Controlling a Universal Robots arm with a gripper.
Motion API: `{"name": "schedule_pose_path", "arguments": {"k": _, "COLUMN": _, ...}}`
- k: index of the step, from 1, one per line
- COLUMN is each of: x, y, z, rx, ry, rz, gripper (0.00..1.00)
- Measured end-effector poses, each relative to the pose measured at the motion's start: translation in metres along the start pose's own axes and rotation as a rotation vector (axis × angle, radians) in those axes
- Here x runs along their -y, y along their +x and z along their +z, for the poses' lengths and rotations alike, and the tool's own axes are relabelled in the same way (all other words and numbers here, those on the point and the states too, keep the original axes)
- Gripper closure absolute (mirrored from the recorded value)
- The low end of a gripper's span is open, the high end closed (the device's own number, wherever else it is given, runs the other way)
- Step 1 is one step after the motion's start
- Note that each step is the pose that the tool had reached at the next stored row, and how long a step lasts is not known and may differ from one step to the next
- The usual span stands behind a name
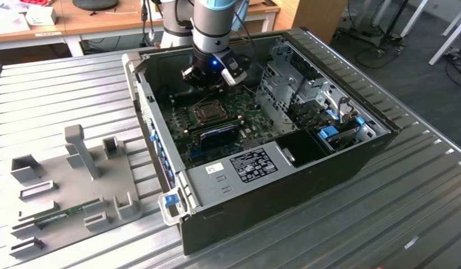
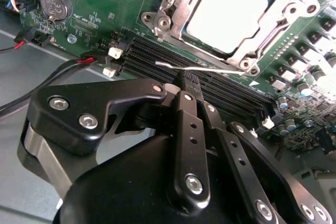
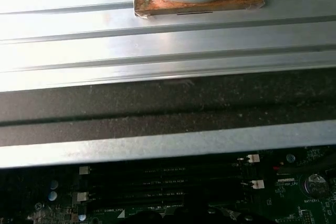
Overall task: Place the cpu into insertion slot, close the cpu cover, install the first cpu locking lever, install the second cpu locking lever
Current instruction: 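Install the first cpu locking lever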
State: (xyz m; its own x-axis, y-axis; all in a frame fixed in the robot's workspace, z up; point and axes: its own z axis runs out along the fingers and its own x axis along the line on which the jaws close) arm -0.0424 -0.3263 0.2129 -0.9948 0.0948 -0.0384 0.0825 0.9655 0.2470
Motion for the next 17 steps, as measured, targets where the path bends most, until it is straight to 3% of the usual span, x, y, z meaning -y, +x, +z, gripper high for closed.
{"name": "schedule_pose_path", "arguments": {"k": 17, "x": 0.0093, "y": -0.0009, "z": 0.0064, "rx": 0.0015, "ry": 0.0008, "rz": 0.006, "gripper": 0.9}}
